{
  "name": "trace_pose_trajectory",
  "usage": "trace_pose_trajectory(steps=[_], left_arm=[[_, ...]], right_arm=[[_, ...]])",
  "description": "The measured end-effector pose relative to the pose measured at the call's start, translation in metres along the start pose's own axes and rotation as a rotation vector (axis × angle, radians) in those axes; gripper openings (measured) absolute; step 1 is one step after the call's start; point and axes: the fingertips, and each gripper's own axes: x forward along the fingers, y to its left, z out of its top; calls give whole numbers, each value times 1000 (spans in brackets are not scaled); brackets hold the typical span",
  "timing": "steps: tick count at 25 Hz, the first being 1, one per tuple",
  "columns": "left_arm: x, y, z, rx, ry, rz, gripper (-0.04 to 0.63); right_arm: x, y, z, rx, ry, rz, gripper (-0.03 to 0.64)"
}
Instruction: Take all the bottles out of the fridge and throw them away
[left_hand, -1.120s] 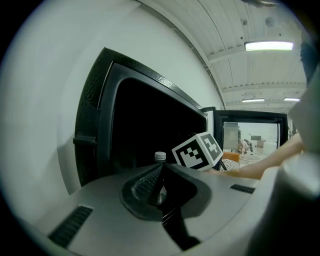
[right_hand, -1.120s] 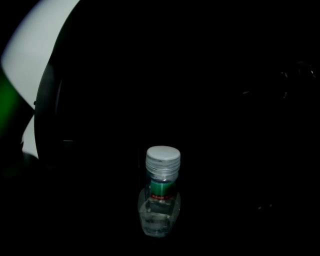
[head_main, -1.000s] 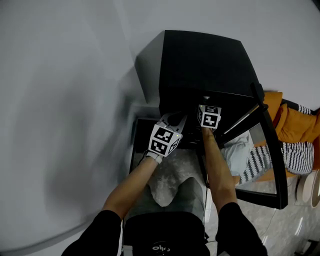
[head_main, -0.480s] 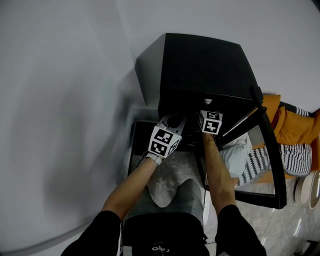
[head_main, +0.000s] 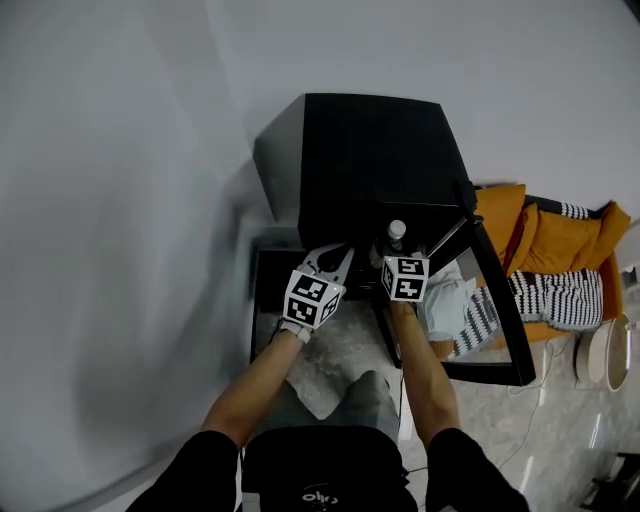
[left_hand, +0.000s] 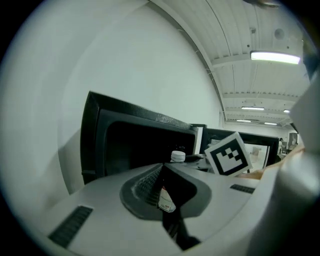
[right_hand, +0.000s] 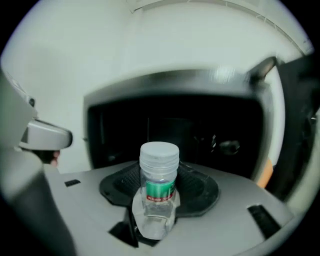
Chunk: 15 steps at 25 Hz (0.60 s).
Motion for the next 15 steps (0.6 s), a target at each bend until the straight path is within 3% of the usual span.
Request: trace_pose_trajectory(steps=[9, 15], left_arm=[[-52, -45, 68, -22, 25, -20, 8], [-77, -62, 84, -26, 22, -30, 8]], right_arm=[[-119, 22, 69, 8, 9, 14, 206], [-168, 28, 94, -5, -10, 12, 206]])
